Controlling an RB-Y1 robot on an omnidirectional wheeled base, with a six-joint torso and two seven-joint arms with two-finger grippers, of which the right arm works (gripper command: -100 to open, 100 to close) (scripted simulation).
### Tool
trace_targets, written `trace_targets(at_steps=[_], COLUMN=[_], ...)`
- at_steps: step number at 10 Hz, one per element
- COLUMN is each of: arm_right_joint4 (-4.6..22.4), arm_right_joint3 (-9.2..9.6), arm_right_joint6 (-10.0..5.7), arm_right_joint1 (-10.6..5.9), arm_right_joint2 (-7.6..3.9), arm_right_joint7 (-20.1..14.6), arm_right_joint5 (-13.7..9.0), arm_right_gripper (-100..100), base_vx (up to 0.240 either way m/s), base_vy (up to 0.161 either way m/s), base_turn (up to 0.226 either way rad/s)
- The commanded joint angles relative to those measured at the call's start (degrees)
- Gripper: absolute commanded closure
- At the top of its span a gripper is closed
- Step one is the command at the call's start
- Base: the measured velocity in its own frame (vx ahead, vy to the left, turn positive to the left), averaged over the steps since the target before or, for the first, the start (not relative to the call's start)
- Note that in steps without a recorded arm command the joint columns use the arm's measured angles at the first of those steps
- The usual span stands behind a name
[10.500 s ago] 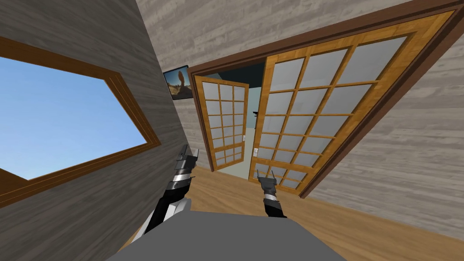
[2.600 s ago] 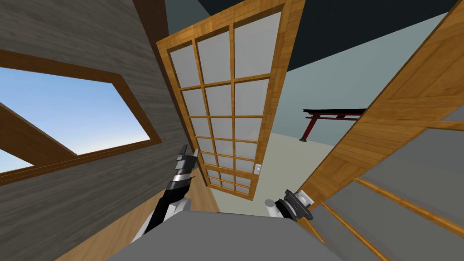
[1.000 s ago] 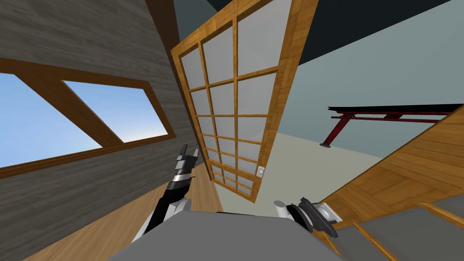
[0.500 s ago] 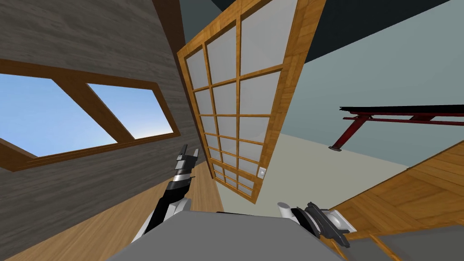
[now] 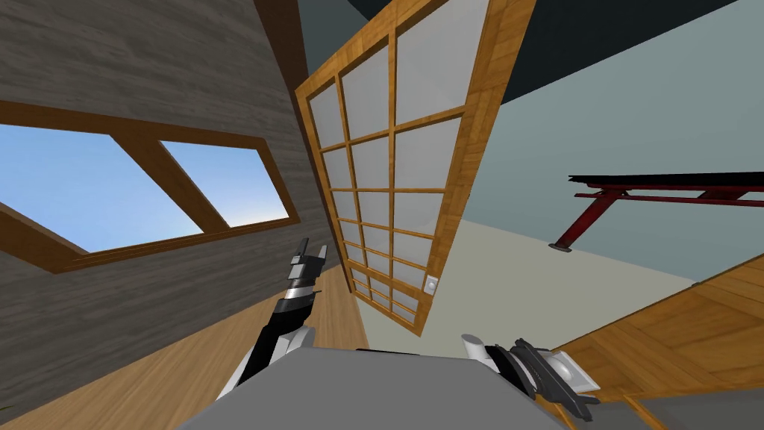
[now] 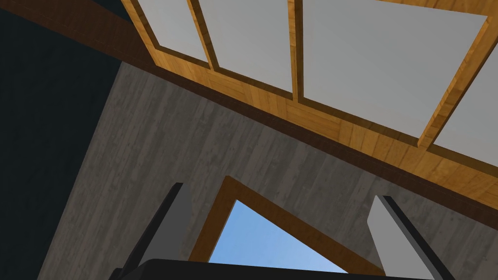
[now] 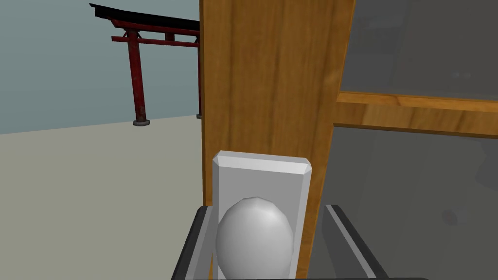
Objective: Push the door open
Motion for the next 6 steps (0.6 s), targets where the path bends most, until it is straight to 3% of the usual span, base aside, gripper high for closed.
trace_targets(at_steps=[1, 3, 6], arm_right_joint4=[-0.99, -0.46, -0.46], arm_right_joint3=[-2.4, -4.94, -4.94], arm_right_joint6=[-0.65, -0.57, -0.57], arm_right_joint1=[1.19, 0.8, 0.8], arm_right_joint2=[-0.01, -0.24, -0.24], arm_right_joint7=[-0.02, -0.24, -0.24], arm_right_joint5=[0.16, 0.74, 0.74], arm_right_gripper=[100, 100, 100], base_vx=[-0.026, -0.002, 0.004], base_vy=[-0.046, -0.043, -0.004], base_turn=[0.093, 0.104, -0.017])
